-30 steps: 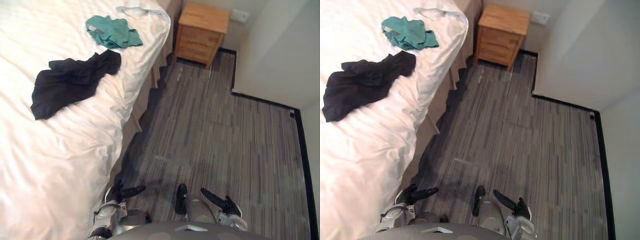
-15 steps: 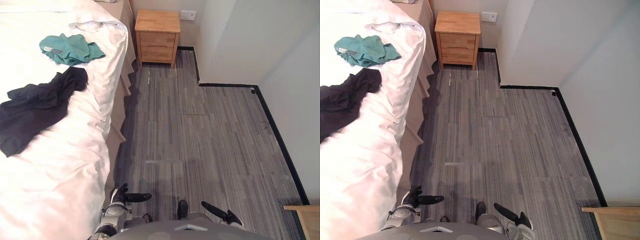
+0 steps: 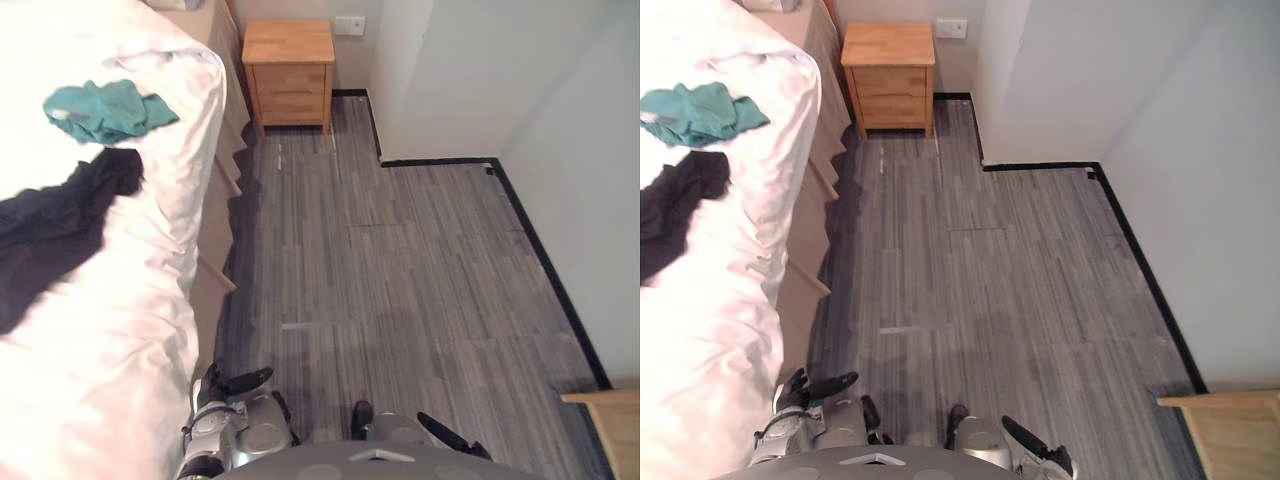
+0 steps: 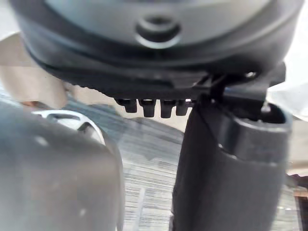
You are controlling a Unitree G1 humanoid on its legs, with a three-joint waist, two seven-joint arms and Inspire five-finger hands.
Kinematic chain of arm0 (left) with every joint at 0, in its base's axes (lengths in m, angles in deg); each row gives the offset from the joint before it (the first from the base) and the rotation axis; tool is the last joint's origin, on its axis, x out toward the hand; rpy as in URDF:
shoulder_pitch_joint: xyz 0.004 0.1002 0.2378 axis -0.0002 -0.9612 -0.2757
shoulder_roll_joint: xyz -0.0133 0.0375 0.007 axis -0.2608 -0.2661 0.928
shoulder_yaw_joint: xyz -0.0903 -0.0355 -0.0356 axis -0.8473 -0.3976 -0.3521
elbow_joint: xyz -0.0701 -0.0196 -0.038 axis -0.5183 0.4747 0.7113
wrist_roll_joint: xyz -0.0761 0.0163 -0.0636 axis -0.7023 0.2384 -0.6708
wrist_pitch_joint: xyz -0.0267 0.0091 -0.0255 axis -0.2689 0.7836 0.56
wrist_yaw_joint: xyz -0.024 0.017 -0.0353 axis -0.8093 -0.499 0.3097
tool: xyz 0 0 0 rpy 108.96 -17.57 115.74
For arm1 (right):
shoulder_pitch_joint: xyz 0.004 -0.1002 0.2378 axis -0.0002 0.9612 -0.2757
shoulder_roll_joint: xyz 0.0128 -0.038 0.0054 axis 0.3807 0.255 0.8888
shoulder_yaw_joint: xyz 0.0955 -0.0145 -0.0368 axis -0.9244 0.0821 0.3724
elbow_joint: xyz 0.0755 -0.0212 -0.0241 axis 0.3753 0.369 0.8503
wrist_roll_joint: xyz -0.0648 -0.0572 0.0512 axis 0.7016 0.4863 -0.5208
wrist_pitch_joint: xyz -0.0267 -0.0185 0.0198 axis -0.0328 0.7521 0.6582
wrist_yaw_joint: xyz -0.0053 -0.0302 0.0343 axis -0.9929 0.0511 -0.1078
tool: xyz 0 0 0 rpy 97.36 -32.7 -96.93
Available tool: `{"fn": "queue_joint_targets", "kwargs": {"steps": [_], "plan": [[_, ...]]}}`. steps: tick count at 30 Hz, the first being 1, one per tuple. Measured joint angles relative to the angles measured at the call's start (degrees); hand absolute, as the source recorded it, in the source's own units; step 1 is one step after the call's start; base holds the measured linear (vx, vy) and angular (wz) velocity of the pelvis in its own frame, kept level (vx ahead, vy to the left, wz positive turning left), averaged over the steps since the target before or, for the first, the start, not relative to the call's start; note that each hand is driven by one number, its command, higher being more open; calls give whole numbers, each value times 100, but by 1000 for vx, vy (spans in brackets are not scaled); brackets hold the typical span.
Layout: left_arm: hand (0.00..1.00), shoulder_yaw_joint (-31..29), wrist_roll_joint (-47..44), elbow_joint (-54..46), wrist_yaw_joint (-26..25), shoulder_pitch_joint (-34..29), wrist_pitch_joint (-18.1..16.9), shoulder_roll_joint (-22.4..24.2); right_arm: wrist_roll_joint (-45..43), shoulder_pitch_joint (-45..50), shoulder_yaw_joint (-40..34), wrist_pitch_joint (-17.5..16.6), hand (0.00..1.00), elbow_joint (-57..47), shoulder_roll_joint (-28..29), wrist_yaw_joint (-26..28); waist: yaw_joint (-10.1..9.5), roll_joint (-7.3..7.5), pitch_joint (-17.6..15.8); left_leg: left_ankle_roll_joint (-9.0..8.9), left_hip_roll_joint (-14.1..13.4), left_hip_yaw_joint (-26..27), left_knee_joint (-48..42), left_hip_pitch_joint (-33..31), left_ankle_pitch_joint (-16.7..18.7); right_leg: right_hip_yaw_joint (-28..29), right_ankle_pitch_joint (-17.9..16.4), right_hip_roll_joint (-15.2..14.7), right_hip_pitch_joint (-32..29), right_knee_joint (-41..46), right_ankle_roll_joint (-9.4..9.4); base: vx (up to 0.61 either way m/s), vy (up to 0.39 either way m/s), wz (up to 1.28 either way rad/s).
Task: Tidy up the quilt and then pick up the clothes from the bed and put them into the laundry hamper
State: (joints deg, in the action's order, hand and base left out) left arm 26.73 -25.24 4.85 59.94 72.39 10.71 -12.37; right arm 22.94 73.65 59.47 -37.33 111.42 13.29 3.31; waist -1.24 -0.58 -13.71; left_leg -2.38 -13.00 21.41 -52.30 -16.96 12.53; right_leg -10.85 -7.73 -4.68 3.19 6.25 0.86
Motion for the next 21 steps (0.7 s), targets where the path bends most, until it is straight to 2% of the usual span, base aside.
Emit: {"fn": "queue_joint_targets", "kwargs": {"steps": [1, 3, 4, 5, 6, 7, 8, 9, 11, 12, 13, 14, 15, 16, 17, 18, 19, 21], "plan": [[100, 110, -165, 9, -24, 14, -39, -19, 4, -247, 5, 4, 100, 152, -45, 1, -19, 14, -6, -6, 389, -174, 1487, -139, 57, 132, 3, -147, -18, -132, 14, 263, 58, -38], [100, 126, -171, 13, -52, 14, -39, -9, 5, -363, 4, 5, 100, 197, -42, -4, -23, 14, -5, -19, 592, -246, 2669, -147, -214, 180, -43, -214, 4, -216, 88, 268, 90, -26], [100, 126, -175, 13, -72, 16, -35, 2, 6, -424, 3, 5, 100, 203, -13, -1, -33, 4, -4, -9, 703, -317, 3706, -155, -621, 194, -93, -234, 77, -313, 168, 392, 151, -16], [100, 117, -197, 12, -86, 23, -35, 6, 8, -420, 4, 4, 100, 203, 43, -1, -90, 25, 7, 8, 767, -393, 4263, -145, -1127, 205, -193, -262, 192, -384, 295, 549, 197, -22], [100, 119, -196, 12, -94, 36, -37, 8, 18, -365, 6, 3, 100, 202, 86, 1, -175, 50, 31, 62, 811, -423, 4361, -99, -1460, 254, -294, -297, 254, -412, 398, 402, 141, -18], [100, 119, -197, 12, -88, 61, -35, -20, 58, -362, 2, -2, 100, 202, 109, 1, -209, 111, 28, 235, 894, -437, 4329, -61, -1638, 272, -370, -369, 317, -437, 442, 539, 162, -13], [100, 101, -197, 8, -86, 119, -46, -75, 171, -373, -9, -2, 100, 245, 217, 29, -232, 321, 74, 414, 1080, -394, 4089, -74, -1299, 258, -449, -556, 358, -301, 437, 533, 129, -1], [100, 80, -195, 36, -91, 137, -19, -158, 182, -371, -78, 7, 100, 254, 295, 92, -214, 430, 78, 488, 1135, -383, 3818, -44, -987, 285, -446, -679, 210, 248, 455, 655, 168, 3], [100, 70, -206, 150, -108, 153, 2, -256, 192, -369, -117, 1, 100, 274, 306, 99, -166, 490, 93, 543, 1140, -377, 3502, 146, -636, 382, -428, -772, 26, 1228, 489, 563, 144, 1], [100, 100, -189, 291, -109, 203, 67, -344, 195, -372, -200, 1, 100, 289, 300, 103, -159, 534, 81, 547, 1153, -366, 3416, 489, -294, 476, -175, -896, -350, 2505, 872, 668, 166, -2], [100, 149, -148, 402, -102, 205, 129, -401, 195, -373, -280, -1, 100, 255, 307, 107, -109, 532, 58, 545, 1178, -381, 3465, 939, -39, 481, 320, -1050, -762, 3897, 1144, 556, 124, 1], [100, 167, -137, 483, -103, 194, 156, -448, 195, -372, -295, 1, 100, 242, 304, 107, -42, 525, 48, 539, 1178, -422, 3500, 1186, 72, 420, 299, -1126, -900, 4456, 1083, 589, 90, 25], [100, 201, -110, 633, -104, 165, 232, -519, 202, -363, -277, 0, 100, 186, 271, 109, 54, 535, 55, 530, 1175, -506, 3680, 1678, 171, 125, 137, -1213, -1109, 5218, 808, 599, 44, 38], [100, 200, -100, 692, -109, 156, 257, -530, 200, -346, -275, -4, 100, 178, 260, 109, 129, 509, 58, 506, 1133, -594, 3970, 2120, 205, -204, -91, -1214, -1396, 5510, 500, 599, 20, 40], [100, 205, -99, 699, -110, 162, 257, -530, 195, -354, -276, -14, 100, 177, 259, 108, 149, 491, 52, 503, 1110, -635, 4113, 2296, 203, -378, -180, -1190, -1559, 5490, 365, 591, -32, 33], [100, 264, -99, 737, -99, 218, 267, -520, 190, -403, -276, -28, 100, 169, 190, 109, 157, 401, -4, 493, 1000, -671, 4354, 2629, 209, -686, -377, -1046, -1857, 5142, 54, 587, -85, 25], [100, 323, -99, 741, -82, 273, 308, -514, 186, -456, -274, -26, 100, 169, 132, 110, 172, 333, -47, 492, 896, -689, 4411, 2800, 209, -898, -491, -904, -2065, 4676, -81, 698, -140, 29], [100, 370, -98, 740, -52, 303, 328, -475, 178, -464, -237, -45, 100, 143, 76, 113, 237, 182, -135, 491, 697, -771, 4457, 3072, 209, -1230, -451, -586, -2393, 3278, -95, 591, -173, 37]]}}
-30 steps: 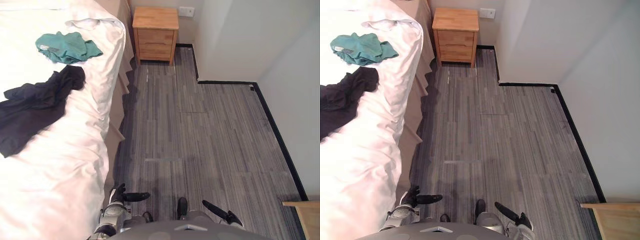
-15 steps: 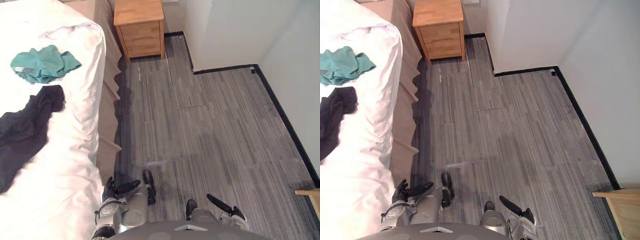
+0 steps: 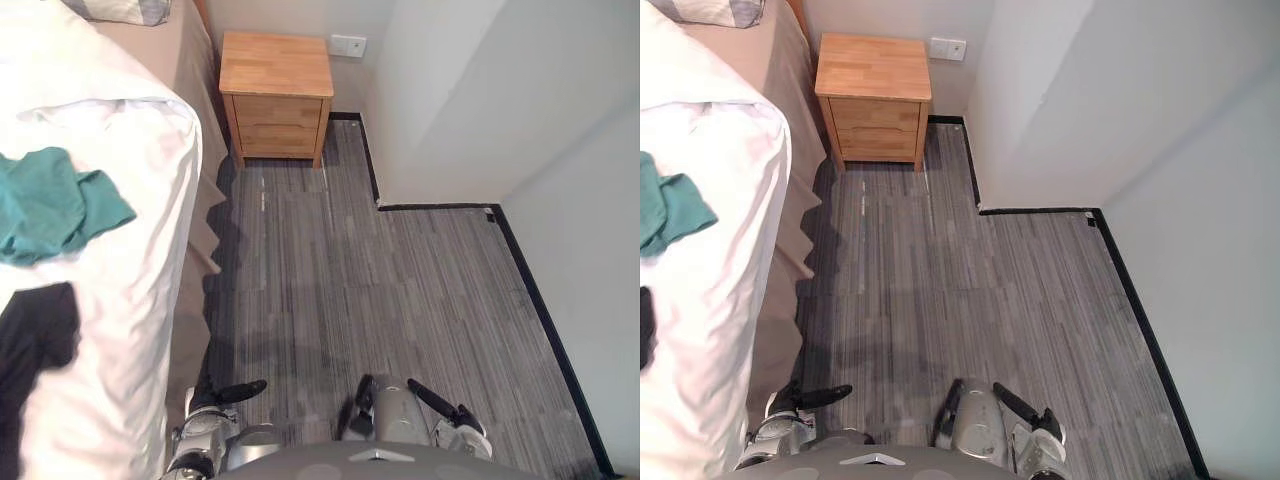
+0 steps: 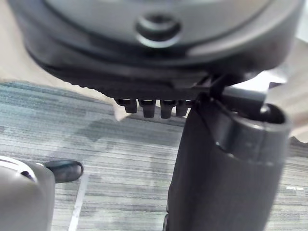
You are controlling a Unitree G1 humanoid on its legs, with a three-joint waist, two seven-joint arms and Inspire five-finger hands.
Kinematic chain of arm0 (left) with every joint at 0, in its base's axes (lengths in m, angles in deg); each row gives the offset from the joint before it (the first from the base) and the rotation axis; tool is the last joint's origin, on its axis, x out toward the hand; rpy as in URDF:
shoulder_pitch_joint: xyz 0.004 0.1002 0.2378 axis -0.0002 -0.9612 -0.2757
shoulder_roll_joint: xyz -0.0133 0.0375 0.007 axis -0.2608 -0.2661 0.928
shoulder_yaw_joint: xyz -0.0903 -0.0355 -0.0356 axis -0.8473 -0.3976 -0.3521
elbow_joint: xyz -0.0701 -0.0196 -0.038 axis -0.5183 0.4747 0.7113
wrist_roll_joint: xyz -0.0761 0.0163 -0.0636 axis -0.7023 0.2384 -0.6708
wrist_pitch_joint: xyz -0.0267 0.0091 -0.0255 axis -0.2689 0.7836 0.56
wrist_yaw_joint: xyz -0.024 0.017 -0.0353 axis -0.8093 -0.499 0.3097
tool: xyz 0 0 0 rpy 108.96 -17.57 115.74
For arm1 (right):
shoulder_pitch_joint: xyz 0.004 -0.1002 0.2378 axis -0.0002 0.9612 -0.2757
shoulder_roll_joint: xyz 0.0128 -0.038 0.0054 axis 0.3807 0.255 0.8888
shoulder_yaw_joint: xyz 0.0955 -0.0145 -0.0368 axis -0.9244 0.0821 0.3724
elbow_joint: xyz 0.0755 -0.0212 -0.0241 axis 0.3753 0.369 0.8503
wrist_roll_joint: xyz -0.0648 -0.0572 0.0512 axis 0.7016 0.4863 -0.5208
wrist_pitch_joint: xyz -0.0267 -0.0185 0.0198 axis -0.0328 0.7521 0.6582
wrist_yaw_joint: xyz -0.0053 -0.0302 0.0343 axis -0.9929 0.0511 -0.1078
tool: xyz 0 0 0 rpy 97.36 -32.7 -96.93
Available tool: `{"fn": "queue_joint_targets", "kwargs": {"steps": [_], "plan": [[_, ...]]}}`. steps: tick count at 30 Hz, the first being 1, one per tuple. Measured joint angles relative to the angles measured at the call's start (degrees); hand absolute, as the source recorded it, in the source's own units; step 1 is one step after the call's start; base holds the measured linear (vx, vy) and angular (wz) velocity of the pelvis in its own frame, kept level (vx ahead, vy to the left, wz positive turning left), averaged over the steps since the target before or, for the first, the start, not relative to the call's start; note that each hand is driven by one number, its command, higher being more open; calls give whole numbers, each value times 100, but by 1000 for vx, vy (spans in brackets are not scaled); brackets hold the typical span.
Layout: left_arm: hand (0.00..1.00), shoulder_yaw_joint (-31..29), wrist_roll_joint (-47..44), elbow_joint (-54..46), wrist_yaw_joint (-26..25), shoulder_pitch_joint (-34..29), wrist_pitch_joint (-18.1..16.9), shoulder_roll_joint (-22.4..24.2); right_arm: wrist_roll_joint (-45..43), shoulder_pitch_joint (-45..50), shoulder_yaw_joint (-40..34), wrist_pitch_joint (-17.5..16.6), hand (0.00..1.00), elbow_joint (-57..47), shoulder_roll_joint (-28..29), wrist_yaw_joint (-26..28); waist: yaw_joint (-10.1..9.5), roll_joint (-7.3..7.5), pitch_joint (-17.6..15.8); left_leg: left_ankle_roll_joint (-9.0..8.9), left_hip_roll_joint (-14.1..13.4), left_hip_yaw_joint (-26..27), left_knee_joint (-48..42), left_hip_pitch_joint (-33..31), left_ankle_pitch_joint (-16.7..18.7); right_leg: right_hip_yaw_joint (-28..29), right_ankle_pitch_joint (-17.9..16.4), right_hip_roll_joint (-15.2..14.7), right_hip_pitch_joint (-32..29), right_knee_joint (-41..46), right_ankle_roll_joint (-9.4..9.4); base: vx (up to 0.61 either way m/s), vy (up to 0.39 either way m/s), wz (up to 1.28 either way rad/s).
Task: Tidy up the quilt and then pick up the clothes from the bed and put them into the laundry hamper
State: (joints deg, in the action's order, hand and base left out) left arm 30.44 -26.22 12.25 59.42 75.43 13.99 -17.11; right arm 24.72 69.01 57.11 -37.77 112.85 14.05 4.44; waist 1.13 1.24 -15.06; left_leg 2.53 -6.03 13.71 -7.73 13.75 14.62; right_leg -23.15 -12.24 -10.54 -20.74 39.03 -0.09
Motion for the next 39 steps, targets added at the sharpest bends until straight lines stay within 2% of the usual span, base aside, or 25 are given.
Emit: {"fn": "queue_joint_targets", "kwargs": {"steps": [1, 2, 3, 4, 5, 8, 9, 10, 12, 14, 16, 18, 19, 20, 22, 24, 25, 27, 29, 31, 32, 33, 34, 37, 39], "plan": [[100, 6, 7, -1, 8, 12, 0, 22, 1, 6, 90, 4, 100, -69, -24, -13, 117, -52, -26, -61, -99, -66, 16, 122, -3, 22, 365, 229, -147, -1382, 121, 648, -258, 65], [100, 11, 18, -3, 29, 10, -5, 28, 2, 63, 153, 14, 100, -72, -16, -20, 202, -6, -6, -341, -81, -95, 64, 276, -14, 294, 931, 363, -213, -2732, 210, 672, -289, 72], [100, 10, 33, -1, 42, 1, -5, 39, 2, 152, 179, 29, 100, -69, -7, -13, 224, 39, -12, -509, -56, -121, 109, 416, 6, 520, 1193, 365, -265, -3127, 236, 732, -324, 73], [100, -37, 124, 59, 50, -29, -8, 113, -8, 230, 139, 52, 100, -44, 16, 19, 235, -109, -56, -719, -189, -245, 102, 727, 84, 923, 2378, 530, -232, -2938, -166, 749, -326, 24], [100, -111, 237, 95, 79, 9, -38, 314, 19, 103, 2, 61, 100, 62, -92, 83, 168, -423, -86, -956, -418, -229, -9, 775, -179, 954, 1872, 711, -401, -2262, -300, 737, -314, 7], [100, -397, 232, 91, 116, -110, -112, 562, 19, 109, -105, 77, 100, 24, -89, 116, 181, -465, -88, -894, -545, -503, -1138, 615, -1188, 885, 956, 690, -223, -1243, -300, 629, -341, 0], [100, -557, 225, -17, 170, -162, -121, 614, 35, 189, -28, 78, 100, -86, -79, 98, 173, -505, -95, -814, -760, -746, -2581, 32, -1837, 840, 579, 729, 186, -1327, -312, 737, -341, 30], [100, -696, 221, -170, 186, -174, -135, 696, 95, 281, 78, 67, 100, -188, -138, 74, 89, -573, -127, -804, -1001, -998, -4293, -831, -1823, 743, 346, 857, 614, -1478, -348, 709, -291, 32], [100, -829, 133, -429, 190, -176, -197, 695, 257, 365, 230, 58, 100, -222, -194, 43, -106, -531, -190, -806, -1176, -924, -5844, -1863, -1265, 597, 130, 943, 1404, -1802, -402, 575, -175, 32], [100, -821, 35, -651, 186, -190, -297, 628, 265, 473, 396, 48, 100, -242, -197, 19, -274, -365, -184, -670, -1124, -508, -5849, -2541, -826, 569, -18, 943, 2112, -2336, -335, 508, -127, 25], [100, -811, -75, -746, 199, -186, -382, 568, 277, 406, 535, 51, 100, -166, -199, 15, -323, -228, -115, -638, -953, 226, -4729, -3070, -467, 405, -51, 880, 2733, -2885, -177, 483, -61, 19], [100, -632, -47, -703, 199, -205, -385, 483, 496, 343, 637, 60, 100, -91, -220, 55, -333, -172, -54, -526, -809, 1862, -2718, -2941, -590, 11, -191, 835, 3252, -3262, 99, 589, -19, 34], [100, -601, -40, -612, 202, -210, -380, 470, 497, 342, 640, 65, 100, -46, -240, 74, -330, -184, -7, 24, -797, 2790, -2138, -2764, -666, -177, -346, 859, 3435, -3305, 256, 651, -4, 80], [100, -635, -55, -478, 221, -174, -344, 423, 538, 318, 644, 77, 100, 96, -155, 90, -310, 15, 152, 770, -557, 3368, -1801, -2553, -311, -341, -577, 717, 3501, -3080, 435, 677, -28, 102], [100, -762, -71, -389, 208, -96, -247, 341, 731, 129, 647, 140, 100, 292, -90, 135, -320, 247, 174, 891, -108, 2937, -1711, -2501, -15, -398, -612, 245, 3098, -1471, 710, 775, -19, 120], [100, -549, -43, -262, 196, -107, -215, 272, 886, 135, 606, 194, 100, 280, -142, 171, -198, 239, 173, 678, 224, 2212, -1415, -2103, 87, -124, 44, -206, 2453, 791, 1020, 707, -55, 186], [100, -407, -46, -163, 196, -116, -166, 236, 928, 153, 625, 194, 100, 262, -163, 170, -134, 216, 161, 561, 383, 1709, -1187, -1721, 98, 212, -36, -288, 2095, 1788, 914, 852, -192, 217], [100, -354, -50, -108, 164, -165, -94, 257, 925, 189, 659, 173, 100, 65, -197, 183, -72, 81, 141, 373, 432, 1096, -808, -1189, 24, 339, -200, -235, 1739, 2084, 628, 702, -254, 191], [100, -239, -48, -84, 106, -207, -118, 298, 934, 283, 860, 40, 100, -345, -231, 157, 47, -122, 196, 113, 147, -147, -386, -746, -132, 1036, -438, 151, 721, 1147, 230, 721, -516, 284], [100, -284, -45, -70, 110, -176, -116, 339, 931, 290, 853, 25, 100, -450, -187, 119, 78, -99, 193, 22, -74, -815, -457, -750, -122, 2318, -277, 436, 328, -228, 496, 580, -620, 237], [100, -293, -44, -73, 126, -176, -124, 332, 931, 321, 863, 31, 100, -443, -177, 110, 70, -68, 200, -201, -94, -954, -530, -756, -75, 2755, -149, 460, 368, -852, 615, 300, -386, 175], [100, -310, -43, -148, 135, -210, -128, 276, 932, 435, 868, 38, 100, -400, -88, 85, 29, 132, 244, -570, -111, -1075, -657, -754, 53, 3318, 498, 343, 597, -2059, 750, 387, -570, 214], [100, -543, -10, -268, 107, -292, -159, 181, 810, 1194, 646, 0, 100, -807, 379, -88, -12, 398, 240, -743, -275, -1167, -841, -746, 136, 3215, 1049, 319, 640, -1927, 985, 451, -667, 186], [100, -701, 8, -412, 124, -227, -117, 352, 944, 1394, 922, 455, 100, -48, 154, -98, -145, 196, 208, -907, -470, -911, -1188, -1139, 184, 2650, 705, 597, 654, -1675, 640, 261, -409, 95], [100, -759, 0, -466, 176, -214, -144, 537, 908, 1369, 945, 680, 100, 8, 75, -107, -127, -24, 160, -1067, -512, -843, -1036, -1133, -14, 2243, 523, 433, 762, -1490, 577, 118, -230, 111]]}}
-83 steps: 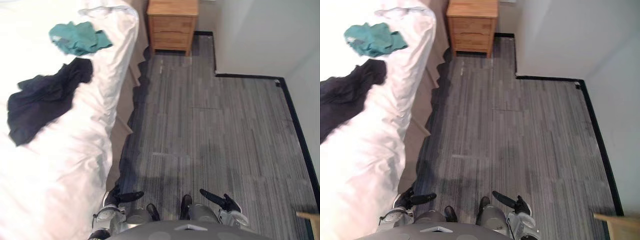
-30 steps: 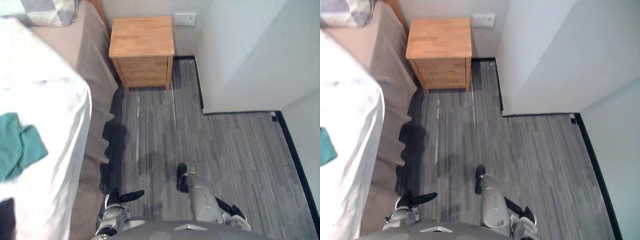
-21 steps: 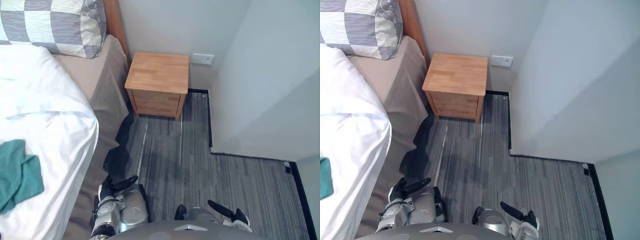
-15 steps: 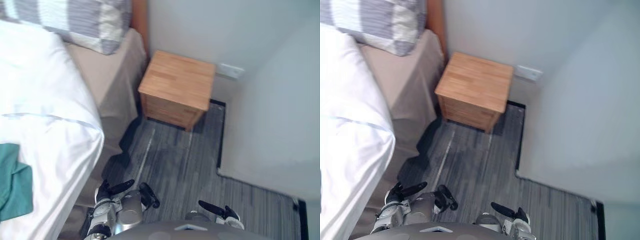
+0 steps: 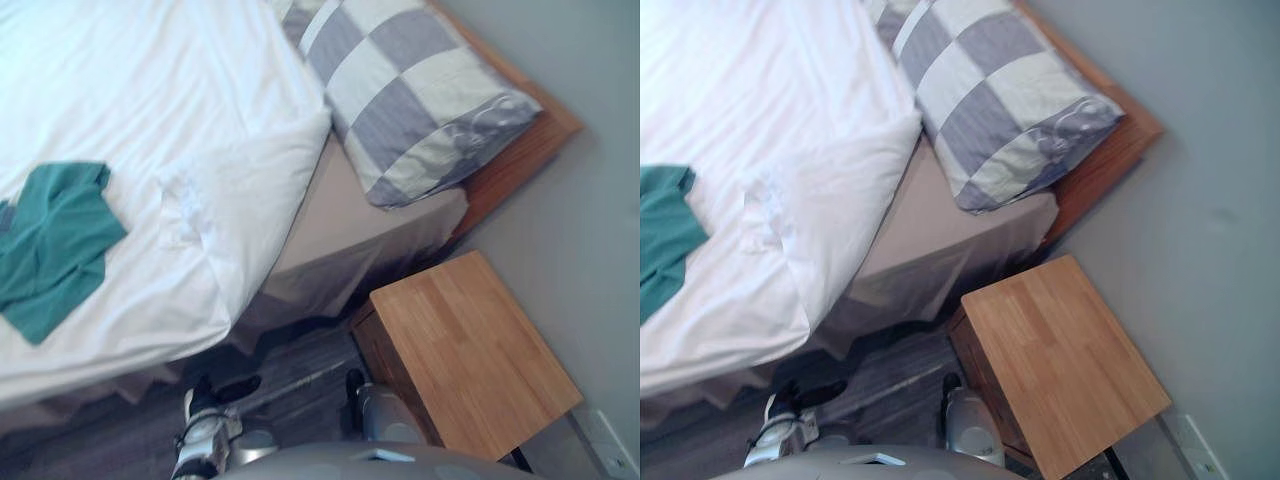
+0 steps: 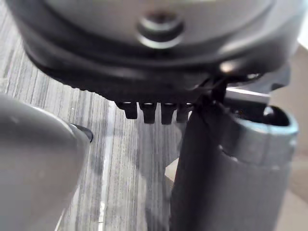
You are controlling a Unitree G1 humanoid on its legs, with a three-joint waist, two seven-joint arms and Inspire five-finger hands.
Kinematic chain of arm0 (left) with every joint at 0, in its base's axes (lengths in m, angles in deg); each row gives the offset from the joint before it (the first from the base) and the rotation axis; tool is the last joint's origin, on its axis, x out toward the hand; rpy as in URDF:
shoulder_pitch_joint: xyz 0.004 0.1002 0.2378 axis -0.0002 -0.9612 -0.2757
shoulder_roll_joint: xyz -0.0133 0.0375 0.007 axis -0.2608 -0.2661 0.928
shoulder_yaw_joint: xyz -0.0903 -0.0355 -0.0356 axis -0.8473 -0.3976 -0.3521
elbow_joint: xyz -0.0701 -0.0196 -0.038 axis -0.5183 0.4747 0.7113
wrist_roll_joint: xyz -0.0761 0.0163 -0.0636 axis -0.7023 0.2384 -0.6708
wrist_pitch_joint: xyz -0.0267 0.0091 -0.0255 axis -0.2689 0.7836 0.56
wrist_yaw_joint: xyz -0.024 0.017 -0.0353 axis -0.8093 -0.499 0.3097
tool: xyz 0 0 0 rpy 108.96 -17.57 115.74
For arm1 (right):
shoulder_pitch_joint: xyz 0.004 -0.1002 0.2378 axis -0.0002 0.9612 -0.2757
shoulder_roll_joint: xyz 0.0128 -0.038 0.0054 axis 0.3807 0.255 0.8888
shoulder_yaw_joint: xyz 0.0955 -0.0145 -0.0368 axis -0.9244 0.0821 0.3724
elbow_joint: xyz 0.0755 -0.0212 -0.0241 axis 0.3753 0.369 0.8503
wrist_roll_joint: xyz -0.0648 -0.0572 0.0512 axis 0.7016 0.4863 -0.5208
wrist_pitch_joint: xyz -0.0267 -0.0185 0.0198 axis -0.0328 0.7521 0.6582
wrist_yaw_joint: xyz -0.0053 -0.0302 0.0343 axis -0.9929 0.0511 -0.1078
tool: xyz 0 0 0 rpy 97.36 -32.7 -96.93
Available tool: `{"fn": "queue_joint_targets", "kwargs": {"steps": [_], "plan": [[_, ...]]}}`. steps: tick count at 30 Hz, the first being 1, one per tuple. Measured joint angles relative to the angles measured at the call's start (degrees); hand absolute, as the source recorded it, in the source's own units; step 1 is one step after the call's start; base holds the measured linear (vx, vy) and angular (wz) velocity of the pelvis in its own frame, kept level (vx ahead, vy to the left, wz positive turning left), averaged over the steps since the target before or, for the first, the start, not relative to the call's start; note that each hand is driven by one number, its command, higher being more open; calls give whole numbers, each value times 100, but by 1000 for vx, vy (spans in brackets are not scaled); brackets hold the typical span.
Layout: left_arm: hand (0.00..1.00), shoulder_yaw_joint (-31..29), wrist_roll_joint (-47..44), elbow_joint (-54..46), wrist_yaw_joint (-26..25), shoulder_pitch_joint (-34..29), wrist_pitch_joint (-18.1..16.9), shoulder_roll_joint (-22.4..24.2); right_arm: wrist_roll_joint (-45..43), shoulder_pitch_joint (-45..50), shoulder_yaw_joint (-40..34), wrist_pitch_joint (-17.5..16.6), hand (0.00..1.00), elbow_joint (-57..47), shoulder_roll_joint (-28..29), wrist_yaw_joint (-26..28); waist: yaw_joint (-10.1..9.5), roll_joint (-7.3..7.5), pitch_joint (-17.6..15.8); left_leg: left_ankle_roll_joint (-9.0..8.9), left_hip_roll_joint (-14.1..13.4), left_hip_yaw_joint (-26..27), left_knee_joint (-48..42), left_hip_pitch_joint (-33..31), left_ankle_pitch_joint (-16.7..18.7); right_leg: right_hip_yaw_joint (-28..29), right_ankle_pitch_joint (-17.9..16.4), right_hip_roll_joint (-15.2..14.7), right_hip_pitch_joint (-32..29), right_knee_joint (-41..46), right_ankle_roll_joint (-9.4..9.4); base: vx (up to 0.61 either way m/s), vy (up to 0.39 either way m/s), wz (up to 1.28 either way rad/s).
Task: Tidy up the quilt and then pick up the clothes from the bed and put them into the laundry hamper
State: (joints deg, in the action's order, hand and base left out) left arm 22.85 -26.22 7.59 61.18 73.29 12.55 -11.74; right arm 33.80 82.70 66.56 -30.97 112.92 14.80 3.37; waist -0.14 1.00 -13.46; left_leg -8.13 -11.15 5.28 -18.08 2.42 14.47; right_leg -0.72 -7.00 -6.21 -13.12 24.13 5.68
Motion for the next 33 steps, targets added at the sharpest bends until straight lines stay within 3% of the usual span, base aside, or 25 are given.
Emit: {"fn": "queue_joint_targets", "kwargs": {"steps": [2, 4, 5, 6, 9, 12, 18, 20, 23, 24, 25, 28, 30, 33], "plan": [[100, -150, -7, -18, 32, -14, -4, 175, -17, 226, -45, 134, 100, 77, 21, -60, 50, -170, 48, 99, -38, 622, 216, 34, -399, -641, -18, -349, 438, -188, -15, 39, -116, 151], [100, -238, -8, -66, 66, -109, 12, 273, 224, 290, 90, 103, 100, 66, 62, 26, 44, -314, 145, 176, -107, 1372, 425, 144, -516, -1174, -50, -478, 909, -511, 21, -22, -102, 145], [100, -237, -4, -43, 86, -141, 38, 269, 278, 314, 158, 64, 100, 66, 37, 52, 32, -330, 172, 142, -96, 1376, 519, 188, -536, -1252, -70, -494, 1009, -552, 41, -73, -9, 89], [100, -229, -3, -23, 99, -247, 59, 248, 352, 365, 235, 36, 100, 69, -21, 72, 5, -244, 219, 121, -42, 1341, 684, 230, -592, -1347, -122, -547, 1093, -612, 38, -72, 18, 55], [100, -442, -66, 13, 96, -503, 114, 207, 426, 493, 191, 9, 100, 67, -29, 78, 39, -258, 575, 322, -53, 1674, 1082, 282, -728, -1540, 41, -543, 1260, -1023, 150, -47, 5, 38], [100, -430, -55, 92, 173, -534, 165, 169, 428, 507, -26, 4, 100, 67, -31, 97, 53, -322, 645, 189, 69, 1955, 1826, 580, -1237, -1451, 174, -521, 1316, -1233, 145, -6, 19, 12], [100, -614, -38, 80, 299, -575, 161, 161, 422, 494, -104, -12, 100, 42, -4, 71, 167, -331, 703, 114, 182, 1969, 2022, 621, -1383, -1472, 125, -682, 1183, -967, 189, 28, 14, 4], [100, -608, -23, 102, 310, -558, 167, 255, 412, 510, -100, -49, 100, -37, 37, 49, 238, -320, 700, 132, 367, 1996, 2154, 709, -1420, -1467, -56, -912, 1033, -608, 234, 46, 49, 5], [100, -518, 6, 110, 260, -534, 120, 294, 356, 652, -147, -55, 100, -407, 52, 63, 309, -161, 618, 169, 828, 2105, 2295, 1111, -1404, -1348, -516, -1527, 909, 292, 376, 33, 87, -7], [100, -459, 1, 172, 206, -559, 119, 294, 354, 627, -127, -158, 100, -406, -37, 100, 330, -156, 641, 184, 984, 2199, 2312, 1200, -1298, -1424, -621, -1790, 787, 614, 325, -5, 71, -24], [100, -449, -3, 188, 177, -561, 115, 299, 328, 582, -139, -176, 100, -406, -64, 108, 342, -170, 643, 190, 1020, 2223, 2312, 1208, -1282, -1487, -643, -1862, 731, 711, 283, -10, 58, -27], [100, -378, -4, 192, 132, -558, 124, 274, 81, 319, -209, -230, 100, -425, -151, 73, 381, -173, 639, 194, 970, 2223, 2178, 1077, -1279, -1277, -686, -1684, 589, 757, 253, 0, -31, -7], [100, -348, -20, 250, 125, -515, 123, 223, -36, 170, -196, -237, 100, -429, -234, 41, 404, -158, 614, 199, 752, 2104, 1981, 901, -1275, -689, -866, -1145, 642, 458, 175, 8, -124, 18], [100, -481, -13, 248, 135, -476, 109, 179, -341, 218, -398, -236, 100, -431, -85, 63, 382, -32, 536, 187, 567, 2063, 1812, 879, -1271, -817, -961, -1049, 668, 651, 134, 23, -210, 13]]}}
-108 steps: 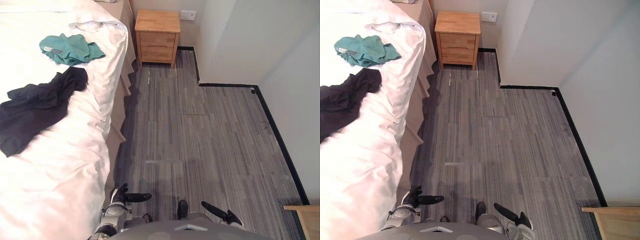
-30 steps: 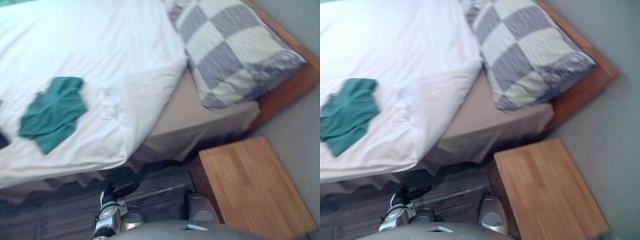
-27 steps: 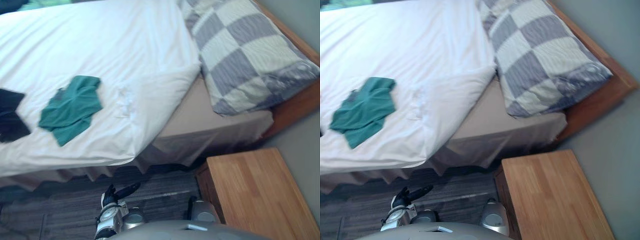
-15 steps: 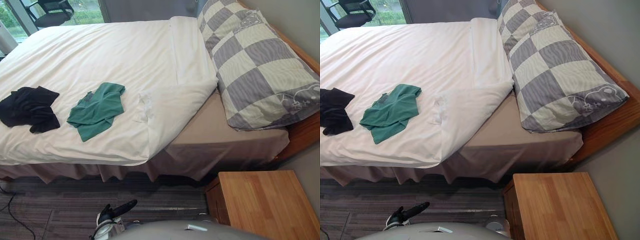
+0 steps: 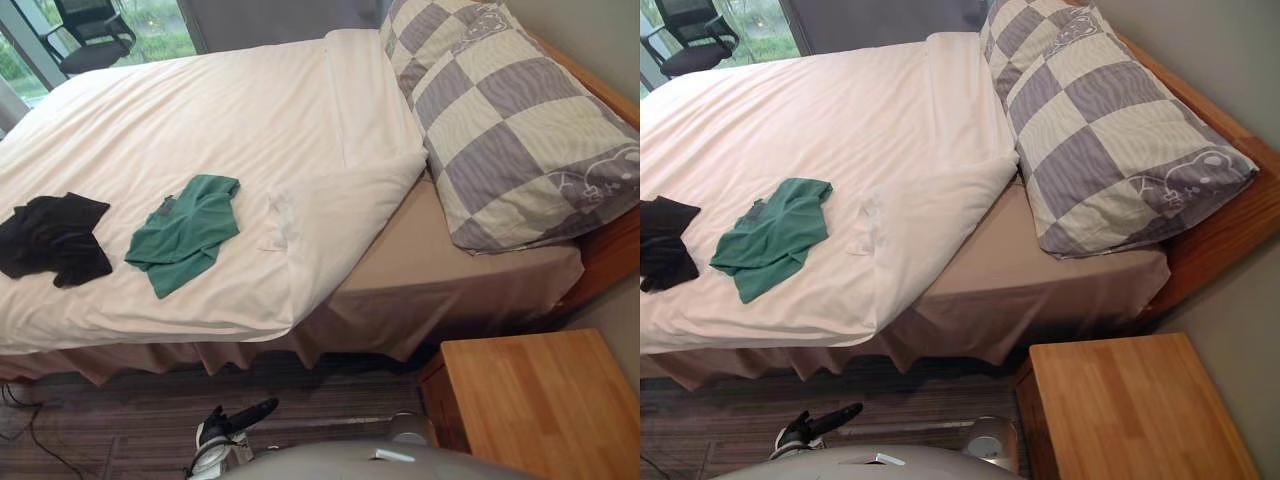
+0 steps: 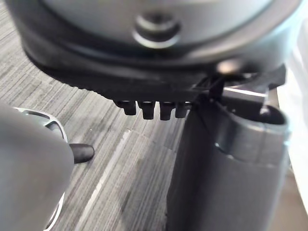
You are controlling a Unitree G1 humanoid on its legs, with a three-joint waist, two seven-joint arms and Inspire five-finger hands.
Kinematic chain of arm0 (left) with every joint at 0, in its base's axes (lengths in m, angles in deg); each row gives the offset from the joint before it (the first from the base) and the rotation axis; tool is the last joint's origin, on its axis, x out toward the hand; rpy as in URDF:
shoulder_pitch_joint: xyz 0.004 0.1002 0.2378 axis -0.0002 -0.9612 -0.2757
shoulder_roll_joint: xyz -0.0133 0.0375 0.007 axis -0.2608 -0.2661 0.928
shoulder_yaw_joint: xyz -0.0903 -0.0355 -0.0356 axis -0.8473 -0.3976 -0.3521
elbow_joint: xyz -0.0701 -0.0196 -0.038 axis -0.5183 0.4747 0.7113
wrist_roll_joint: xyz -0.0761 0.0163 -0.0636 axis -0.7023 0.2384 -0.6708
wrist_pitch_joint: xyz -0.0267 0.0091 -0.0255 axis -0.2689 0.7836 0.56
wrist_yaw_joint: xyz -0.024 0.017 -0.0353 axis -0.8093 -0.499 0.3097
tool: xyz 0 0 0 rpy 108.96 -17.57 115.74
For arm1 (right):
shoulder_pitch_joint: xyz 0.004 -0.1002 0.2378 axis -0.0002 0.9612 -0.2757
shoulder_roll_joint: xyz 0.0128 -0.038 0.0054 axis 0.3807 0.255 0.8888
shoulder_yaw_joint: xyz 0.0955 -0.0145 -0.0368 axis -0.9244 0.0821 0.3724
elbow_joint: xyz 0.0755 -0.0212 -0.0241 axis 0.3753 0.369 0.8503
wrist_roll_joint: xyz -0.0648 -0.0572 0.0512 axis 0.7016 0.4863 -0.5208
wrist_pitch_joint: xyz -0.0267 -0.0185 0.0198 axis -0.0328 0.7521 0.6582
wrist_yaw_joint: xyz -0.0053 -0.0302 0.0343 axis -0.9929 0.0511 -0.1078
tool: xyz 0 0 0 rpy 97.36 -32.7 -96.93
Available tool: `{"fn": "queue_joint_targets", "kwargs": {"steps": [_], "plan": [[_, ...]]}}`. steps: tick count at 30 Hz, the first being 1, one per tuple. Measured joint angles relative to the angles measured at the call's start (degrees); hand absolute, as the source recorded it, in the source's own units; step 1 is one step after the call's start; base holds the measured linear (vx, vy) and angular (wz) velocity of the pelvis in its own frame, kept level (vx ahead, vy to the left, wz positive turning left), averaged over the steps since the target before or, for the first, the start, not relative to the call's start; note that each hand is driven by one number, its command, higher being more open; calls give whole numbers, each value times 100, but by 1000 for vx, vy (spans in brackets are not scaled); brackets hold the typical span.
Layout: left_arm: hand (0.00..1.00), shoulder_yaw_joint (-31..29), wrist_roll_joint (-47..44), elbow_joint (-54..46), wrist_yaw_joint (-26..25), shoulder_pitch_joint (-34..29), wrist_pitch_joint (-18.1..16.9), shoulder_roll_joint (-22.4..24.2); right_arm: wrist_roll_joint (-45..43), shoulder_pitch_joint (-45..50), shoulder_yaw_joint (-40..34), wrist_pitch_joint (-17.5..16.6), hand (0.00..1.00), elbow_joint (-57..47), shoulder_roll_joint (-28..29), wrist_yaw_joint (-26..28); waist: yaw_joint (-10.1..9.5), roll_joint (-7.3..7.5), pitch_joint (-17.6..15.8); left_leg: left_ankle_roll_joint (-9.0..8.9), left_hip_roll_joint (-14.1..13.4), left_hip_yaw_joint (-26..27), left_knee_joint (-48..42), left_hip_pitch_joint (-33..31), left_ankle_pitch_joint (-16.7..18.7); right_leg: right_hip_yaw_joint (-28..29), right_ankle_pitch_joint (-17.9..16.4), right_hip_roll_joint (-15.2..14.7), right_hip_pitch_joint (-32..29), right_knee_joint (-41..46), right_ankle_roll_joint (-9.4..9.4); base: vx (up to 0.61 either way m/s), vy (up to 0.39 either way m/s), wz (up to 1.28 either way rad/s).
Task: Tidy up the quilt and then pick up the clothes from the bed and put them into the laundry hamper
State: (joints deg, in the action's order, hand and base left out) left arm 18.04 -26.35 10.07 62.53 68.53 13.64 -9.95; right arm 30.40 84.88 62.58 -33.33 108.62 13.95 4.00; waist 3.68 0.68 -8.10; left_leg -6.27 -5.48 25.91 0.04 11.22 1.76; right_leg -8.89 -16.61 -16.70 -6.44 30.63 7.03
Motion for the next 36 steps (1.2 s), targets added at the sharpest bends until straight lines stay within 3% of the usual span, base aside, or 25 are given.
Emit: {"fn": "queue_joint_targets", "kwargs": {"steps": [5, 8, 12, 16, 20, 24, 25, 26, 27, 28, 29, 30, 31, 32, 33, 34, 36], "plan": [[100, -507, 24, 18, -183, 13, 28, 78, -660, 126, -940, -1, 100, -189, 360, -30, 55, 57, -30, -130, -213, -19, -189, 14, 89, -200, -71, 98, 233, -66, -23, -3, -84, 11], [100, -636, 39, 18, -265, 7, 53, 81, -1049, 250, -1326, 12, 100, -902, 466, -66, 145, 96, -33, -138, -213, -12, -303, -26, 238, -208, -5, 89, 354, -265, 84, -16, 38, 3], [100, -619, 156, -78, -274, -38, 50, 56, -1026, 487, -1314, 11, 100, -3273, 384, -376, 210, 181, -49, -62, -204, 153, -628, -119, 599, -3, 76, 58, 387, -489, 200, 29, 108, -17], [100, -134, 411, -84, -263, -63, 48, -110, -487, 381, -1301, -224, 100, -5789, -385, -525, 330, 260, -69, -105, -103, 284, -689, -132, 725, 221, 142, 50, 339, -594, 270, 99, 82, -15], [100, 514, 450, -183, -108, -120, 30, -313, 146, -202, -1559, -397, 100, -6750, -785, -517, 451, 284, -80, -106, -88, 202, -645, -200, 725, 413, 184, 111, 386, -803, 212, 163, 12, 15], [100, 1192, 454, -169, 90, -152, -96, -485, 382, -776, -1356, -411, 100, -6921, -1093, -397, 475, 230, -78, -101, -89, 34, -563, -69, 722, 462, 276, 169, 646, -950, 93, 167, 0, 19], [100, 1327, 453, -168, 117, -149, -117, -485, 463, -886, -1200, -410, 100, -6928, -1185, -361, 489, 160, -98, -80, -130, -18, -574, -2, 709, 501, 328, 191, 554, -592, 13, 135, -40, 12], [100, 1418, 458, -117, 145, -89, -178, -412, 614, -978, -1047, -416, 100, -6982, -1358, -290, 522, -107, -228, -63, -326, -176, -575, 63, 711, 782, 51, 431, 104, 4, -59, 166, -107, 10], [100, 1411, 460, 12, 182, -20, -197, -365, 687, -1039, -1029, -427, 100, -7028, -1523, -171, 511, -212, -252, -68, -449, -276, -577, 15, 714, 1062, -156, 774, 18, -738, -65, 196, -126, 34], [100, 1497, 461, 114, 208, 4, -225, -383, 842, -1208, -909, -477, 100, -6943, -1839, -200, 615, -218, -274, -75, -420, -335, -706, -149, 719, 1287, 671, 874, 83, -1485, 19, 198, -108, 55], [100, 1511, 488, 169, 273, 30, -214, -396, 904, -1351, -760, -516, 100, -6777, -2087, -300, 722, -242, -338, -67, -372, -441, -876, -246, 724, 1118, 667, 806, 149, -1459, 40, 181, -59, 59], [100, 1424, 302, 179, 334, 50, -331, -485, 489, -1850, -254, -632, 100, -6404, -2394, -413, 815, -97, -448, 17, -398, -483, -1957, -680, 669, 1154, 686, 686, 187, -1412, 5, 127, -90, 9], [100, 1315, 214, 141, 313, 79, -303, -526, 386, -2071, 54, -538, 100, -6396, -2472, -409, 738, 42, -523, -11, -372, -452, -2282, -888, 828, 1316, 686, 585, 201, -1393, 5, 93, -93, -45], [100, 1295, 245, 147, 228, 127, -305, -500, 344, -2271, 377, -478, 100, -6535, -2535, -337, 622, -1, -540, -59, -250, -461, -1899, -898, 1009, 1433, 690, 546, 257, -1416, 4, 81, -111, -48], [100, 1488, 359, 142, 165, 153, -331, -358, 537, -2280, 763, -501, 100, -6986, -2741, -73, 590, -387, -621, 116, -296, -587, -1196, -1010, 427, 1307, 667, 693, 520, -1489, 43, 90, -35, -27], [100, 1537, 376, 142, 147, 152, -338, -326, 655, -2312, 932, -551, 100, -7060, -2784, -25, 563, -476, -600, 117, -334, -518, -1141, -1077, 453, 1244, 626, 728, 532, -1467, 99, 105, -4, 1], [100, 1900, 444, 114, 160, 195, -352, -425, 829, -2894, 1569, -570, 100, -7060, -2787, 20, 584, -415, -615, 70, -206, -581, -728, -1030, 378, 1205, 603, 667, 356, -1426, 133, 142, 28, 8]]}}
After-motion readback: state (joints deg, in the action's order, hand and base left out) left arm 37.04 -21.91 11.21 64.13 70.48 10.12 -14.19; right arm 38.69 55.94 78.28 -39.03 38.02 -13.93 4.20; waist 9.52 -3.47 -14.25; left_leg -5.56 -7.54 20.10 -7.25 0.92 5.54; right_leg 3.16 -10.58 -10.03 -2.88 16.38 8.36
